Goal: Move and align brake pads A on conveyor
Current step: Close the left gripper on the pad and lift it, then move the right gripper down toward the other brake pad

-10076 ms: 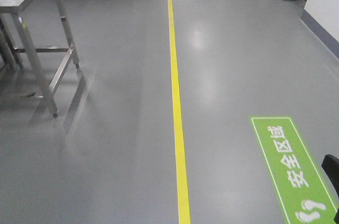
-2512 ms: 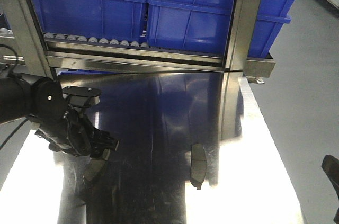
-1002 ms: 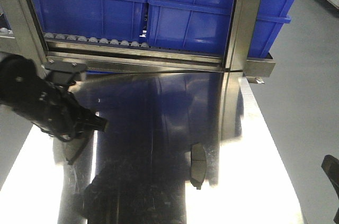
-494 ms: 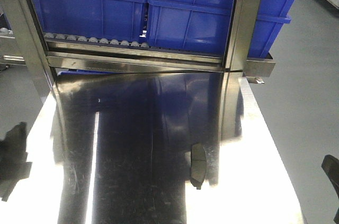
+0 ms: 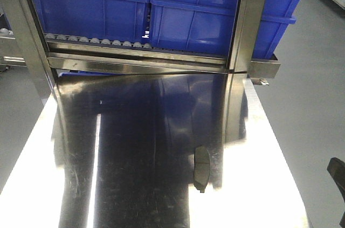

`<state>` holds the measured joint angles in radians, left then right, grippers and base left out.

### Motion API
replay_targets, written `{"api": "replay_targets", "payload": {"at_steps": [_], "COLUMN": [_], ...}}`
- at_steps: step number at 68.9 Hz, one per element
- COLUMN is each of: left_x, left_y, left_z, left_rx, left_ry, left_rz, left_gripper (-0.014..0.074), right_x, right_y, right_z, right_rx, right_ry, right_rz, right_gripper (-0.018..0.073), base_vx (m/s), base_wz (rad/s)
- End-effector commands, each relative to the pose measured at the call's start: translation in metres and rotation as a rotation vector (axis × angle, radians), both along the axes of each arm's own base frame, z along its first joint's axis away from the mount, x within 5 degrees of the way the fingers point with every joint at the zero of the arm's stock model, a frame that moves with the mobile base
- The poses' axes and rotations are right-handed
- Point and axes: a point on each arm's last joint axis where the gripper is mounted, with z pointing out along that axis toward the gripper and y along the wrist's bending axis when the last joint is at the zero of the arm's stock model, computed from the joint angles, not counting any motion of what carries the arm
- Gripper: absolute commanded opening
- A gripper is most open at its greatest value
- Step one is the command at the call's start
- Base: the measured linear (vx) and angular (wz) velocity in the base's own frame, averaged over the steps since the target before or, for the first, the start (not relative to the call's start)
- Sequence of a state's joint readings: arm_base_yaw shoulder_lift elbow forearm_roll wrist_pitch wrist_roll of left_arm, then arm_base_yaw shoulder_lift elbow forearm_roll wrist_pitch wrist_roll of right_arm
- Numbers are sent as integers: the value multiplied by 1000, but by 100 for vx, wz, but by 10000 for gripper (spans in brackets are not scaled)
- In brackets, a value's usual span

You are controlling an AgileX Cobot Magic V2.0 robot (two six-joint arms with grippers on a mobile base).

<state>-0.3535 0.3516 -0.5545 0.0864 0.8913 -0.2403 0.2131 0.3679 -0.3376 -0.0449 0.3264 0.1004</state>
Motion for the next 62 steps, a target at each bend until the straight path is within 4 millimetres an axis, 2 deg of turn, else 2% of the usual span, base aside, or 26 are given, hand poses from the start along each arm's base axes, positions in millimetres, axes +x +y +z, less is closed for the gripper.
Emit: {"api": "replay_targets", "payload": {"at_steps": [1,13,53,62], "left_x": [-5,-12,-12,-12], "left_y": [2,4,4,4], "left_z": [16,18,19,19], "left_rx": [-47,-67,-66,-66], "left_ry": [-140,-180,-177,-177], "left_rz": [-6,-3,-2,-2], "left_gripper": [-6,-6,-6,-6], "right_x": [2,2,3,4], "right_y": [0,0,1,2], "right_z": [15,15,19,22], "right_rx": [8,8,25,68], "right_ry": [-93,-93,-125,-73], "right_rz": [2,2,2,0], "right_gripper": [470,470,470,470], "base_vx": [0,0,0,0], "base_wz": [0,0,0,0]}}
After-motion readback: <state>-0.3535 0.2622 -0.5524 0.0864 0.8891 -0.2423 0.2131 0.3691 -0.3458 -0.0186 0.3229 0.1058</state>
